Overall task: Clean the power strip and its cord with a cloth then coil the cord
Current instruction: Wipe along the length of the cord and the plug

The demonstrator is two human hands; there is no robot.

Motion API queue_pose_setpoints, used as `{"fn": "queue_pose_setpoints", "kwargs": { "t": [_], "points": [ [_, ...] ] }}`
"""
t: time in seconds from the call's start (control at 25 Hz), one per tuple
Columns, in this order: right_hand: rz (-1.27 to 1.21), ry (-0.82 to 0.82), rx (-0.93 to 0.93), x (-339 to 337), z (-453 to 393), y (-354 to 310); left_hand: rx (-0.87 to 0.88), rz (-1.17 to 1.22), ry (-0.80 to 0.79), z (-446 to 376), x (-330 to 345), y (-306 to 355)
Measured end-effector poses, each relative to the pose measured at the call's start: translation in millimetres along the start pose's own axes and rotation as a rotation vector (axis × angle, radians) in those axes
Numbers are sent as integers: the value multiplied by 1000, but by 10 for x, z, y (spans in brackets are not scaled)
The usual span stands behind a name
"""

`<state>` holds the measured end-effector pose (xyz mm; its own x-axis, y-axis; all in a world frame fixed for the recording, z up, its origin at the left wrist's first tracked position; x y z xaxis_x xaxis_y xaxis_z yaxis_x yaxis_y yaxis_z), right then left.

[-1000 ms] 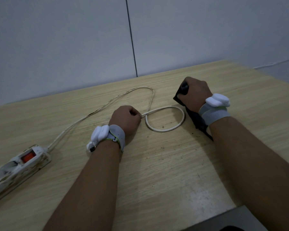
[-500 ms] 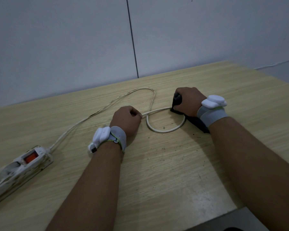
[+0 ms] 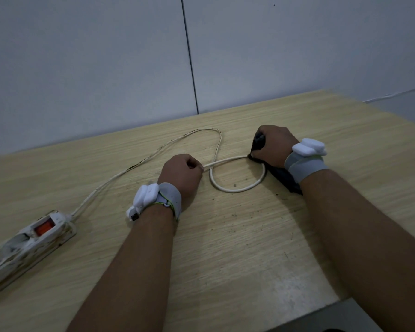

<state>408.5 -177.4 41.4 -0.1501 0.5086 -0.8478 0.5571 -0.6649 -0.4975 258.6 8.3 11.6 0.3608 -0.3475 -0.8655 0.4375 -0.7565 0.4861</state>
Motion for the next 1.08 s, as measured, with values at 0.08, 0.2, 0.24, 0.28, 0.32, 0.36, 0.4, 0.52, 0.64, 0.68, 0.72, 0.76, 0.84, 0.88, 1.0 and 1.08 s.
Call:
{"fn": "queue_pose_setpoints", "kwargs": {
  "t": [0.08,0.2,0.24,0.28,0.32,0.36,0.4,0.52,0.64,0.68,0.72,0.76,0.84,0.88,1.0,1.08],
  "points": [
    [36,-10,12,-50,-1,56,-5,8,-7,0,4,-3],
    [-68,143,-11,-191,32,101,-9,43,-13,-1,13,6],
    [-137,215,-31,-235,57,86,-6,52,-15,-1,14,12],
    [-210,272,-61,-267,83,51,-2,62,-14,2,12,14],
    [-276,303,-102,-280,109,-13,6,69,-11,2,3,17],
    [-325,311,-152,-273,140,-102,17,70,-9,3,-5,21],
    [-357,299,-208,-252,174,-213,29,65,-7,2,-16,26],
    [-390,175,-371,-107,260,-538,67,59,8,2,-38,47],
    [-311,11,-470,99,293,-738,101,61,37,10,-66,68],
    [-272,-25,-485,154,287,-768,112,59,39,13,-74,78],
    [-234,-54,-485,205,279,-785,123,58,38,17,-79,89],
    [-193,-76,-475,253,267,-791,131,58,37,19,-85,97],
    [-108,-87,-445,321,227,-765,137,74,44,25,-97,102],
    [-74,-86,-434,341,208,-747,135,88,55,26,-107,98],
    [-76,-53,-414,329,166,-690,130,114,80,29,-137,94],
    [-87,-21,-397,298,142,-652,123,125,85,32,-149,91]
  ]
}}
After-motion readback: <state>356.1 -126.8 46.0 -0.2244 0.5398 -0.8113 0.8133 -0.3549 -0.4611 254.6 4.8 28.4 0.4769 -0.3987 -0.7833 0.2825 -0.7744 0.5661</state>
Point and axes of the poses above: each hand's wrist, its own z-axis away from the middle knuckle, its own x-axis out of the palm, y = z × x, the point moved 7 cm from there along -z, towards the middle knuckle, and after that the axes turned 9 degrees about -z, right-handed, at the moved point
